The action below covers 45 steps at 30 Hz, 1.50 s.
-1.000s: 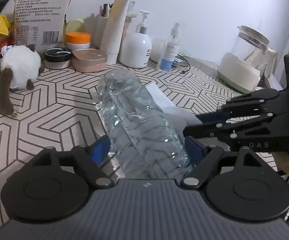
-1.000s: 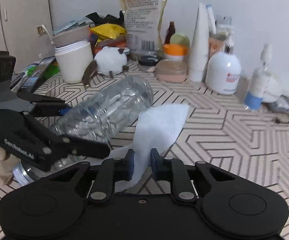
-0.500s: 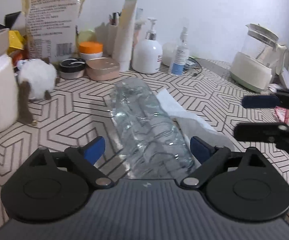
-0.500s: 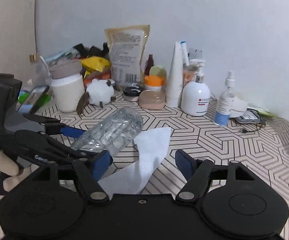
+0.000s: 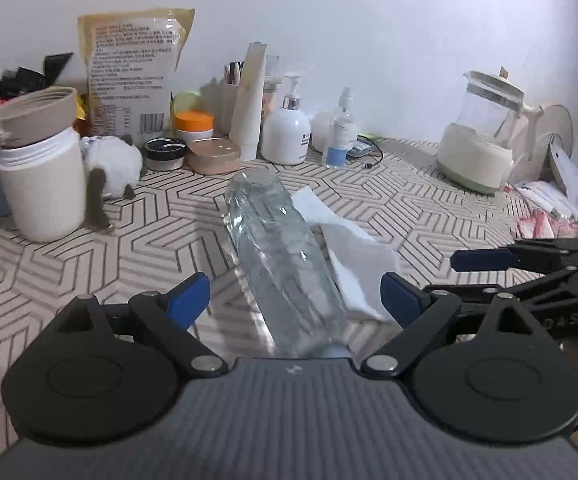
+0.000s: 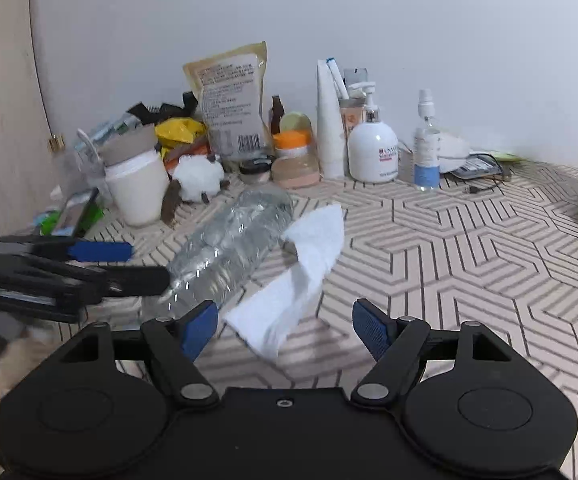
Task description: Clean container
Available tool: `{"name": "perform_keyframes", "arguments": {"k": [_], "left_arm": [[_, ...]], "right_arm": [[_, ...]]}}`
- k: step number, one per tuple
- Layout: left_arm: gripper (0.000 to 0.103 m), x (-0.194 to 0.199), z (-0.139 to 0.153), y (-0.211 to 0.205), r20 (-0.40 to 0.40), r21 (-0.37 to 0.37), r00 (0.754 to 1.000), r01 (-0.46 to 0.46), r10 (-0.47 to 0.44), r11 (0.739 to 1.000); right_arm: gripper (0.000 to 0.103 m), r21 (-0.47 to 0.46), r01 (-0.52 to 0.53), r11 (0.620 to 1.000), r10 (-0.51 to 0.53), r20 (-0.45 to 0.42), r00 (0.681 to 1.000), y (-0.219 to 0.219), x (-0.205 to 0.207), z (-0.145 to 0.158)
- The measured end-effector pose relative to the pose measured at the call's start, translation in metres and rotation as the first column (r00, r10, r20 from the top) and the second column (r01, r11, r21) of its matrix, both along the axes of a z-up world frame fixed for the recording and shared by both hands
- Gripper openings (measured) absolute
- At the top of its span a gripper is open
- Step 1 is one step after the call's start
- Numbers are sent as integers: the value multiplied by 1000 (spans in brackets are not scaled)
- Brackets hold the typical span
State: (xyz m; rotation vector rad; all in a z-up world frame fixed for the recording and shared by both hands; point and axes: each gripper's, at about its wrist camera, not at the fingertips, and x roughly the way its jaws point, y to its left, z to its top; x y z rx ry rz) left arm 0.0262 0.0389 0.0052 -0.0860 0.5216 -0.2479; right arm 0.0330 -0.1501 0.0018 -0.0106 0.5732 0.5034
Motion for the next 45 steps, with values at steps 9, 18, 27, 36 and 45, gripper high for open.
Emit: {"name": "perform_keyframes", "arguments": {"k": [9,18,27,36,45], "left_arm": [[98,-39,-5,-19,-24,51,999,-43,44,998],[103,-56,-7,-33,-20,53,997,-70,71,996],[103,-55,-18,-37,-77,95,988,-126,133,987],[103,-48,-26,-41,-113,102,985,-121,133,987],[103,-40,-35,-49,-184,121,967,-155,175,980]], "right_arm": [[82,-14,-22,1000,22,18,1000,-8,-32,2],[83,10,-18,1000,18,25,1000,-23,-48,2],[84,-7,-15,1000,15,-6,1000,-23,-40,-9],[84,-27,-20,999,19,-31,999,-19,-33,-19],[84,-69,3,998,-6,-34,999,-22,-31,-26]]}}
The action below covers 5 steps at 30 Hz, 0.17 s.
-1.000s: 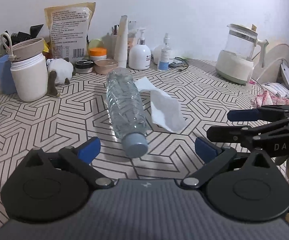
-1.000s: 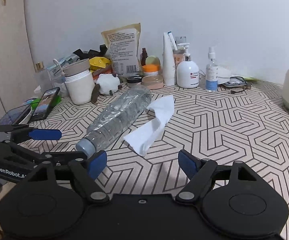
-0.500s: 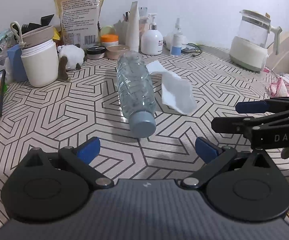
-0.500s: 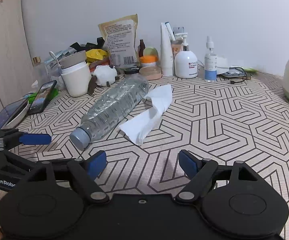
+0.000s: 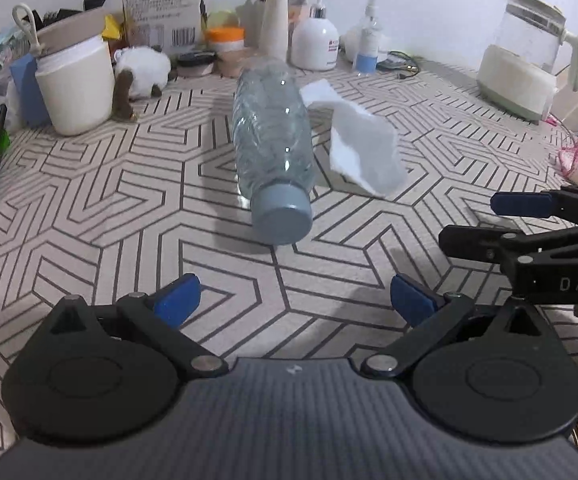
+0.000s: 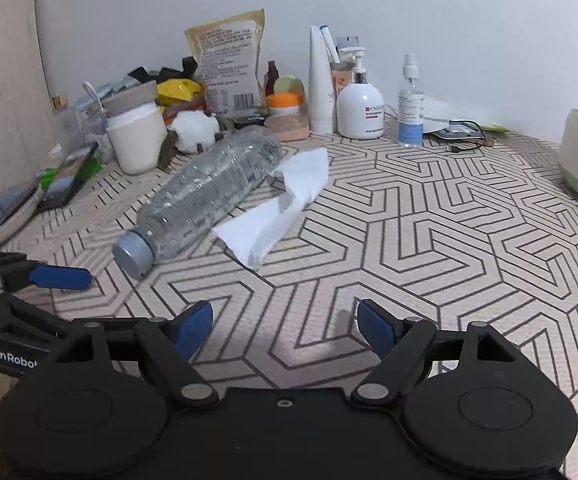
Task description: Clean container
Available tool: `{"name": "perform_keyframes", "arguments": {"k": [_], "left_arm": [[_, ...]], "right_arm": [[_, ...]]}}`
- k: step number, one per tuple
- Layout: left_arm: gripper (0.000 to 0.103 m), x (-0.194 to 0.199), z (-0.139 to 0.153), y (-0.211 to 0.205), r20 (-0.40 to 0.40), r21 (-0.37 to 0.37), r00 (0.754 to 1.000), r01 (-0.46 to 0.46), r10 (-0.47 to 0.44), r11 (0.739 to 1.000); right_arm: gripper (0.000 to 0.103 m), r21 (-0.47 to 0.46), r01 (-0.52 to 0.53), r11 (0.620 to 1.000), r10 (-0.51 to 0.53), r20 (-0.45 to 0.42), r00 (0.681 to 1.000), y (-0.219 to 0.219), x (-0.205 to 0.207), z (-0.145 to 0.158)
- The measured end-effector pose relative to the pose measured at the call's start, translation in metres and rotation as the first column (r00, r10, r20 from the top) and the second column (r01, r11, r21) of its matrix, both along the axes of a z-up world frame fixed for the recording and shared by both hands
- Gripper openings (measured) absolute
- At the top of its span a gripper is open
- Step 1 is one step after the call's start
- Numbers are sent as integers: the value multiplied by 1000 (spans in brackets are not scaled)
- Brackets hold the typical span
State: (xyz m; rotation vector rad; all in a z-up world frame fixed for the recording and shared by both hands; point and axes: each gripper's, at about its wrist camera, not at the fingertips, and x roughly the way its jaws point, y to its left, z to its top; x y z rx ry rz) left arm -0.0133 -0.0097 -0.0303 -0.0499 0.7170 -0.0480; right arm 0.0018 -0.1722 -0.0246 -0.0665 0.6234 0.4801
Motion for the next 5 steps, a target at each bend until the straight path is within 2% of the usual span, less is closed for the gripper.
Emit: {"name": "perform_keyframes", "arguments": {"k": [5], "left_arm": [[103,1,-2,-2,4,16,1000,-4,4,1000]], "right_arm": [[84,1,-3,1000,3,-12,1000,-4,5,-3]]}}
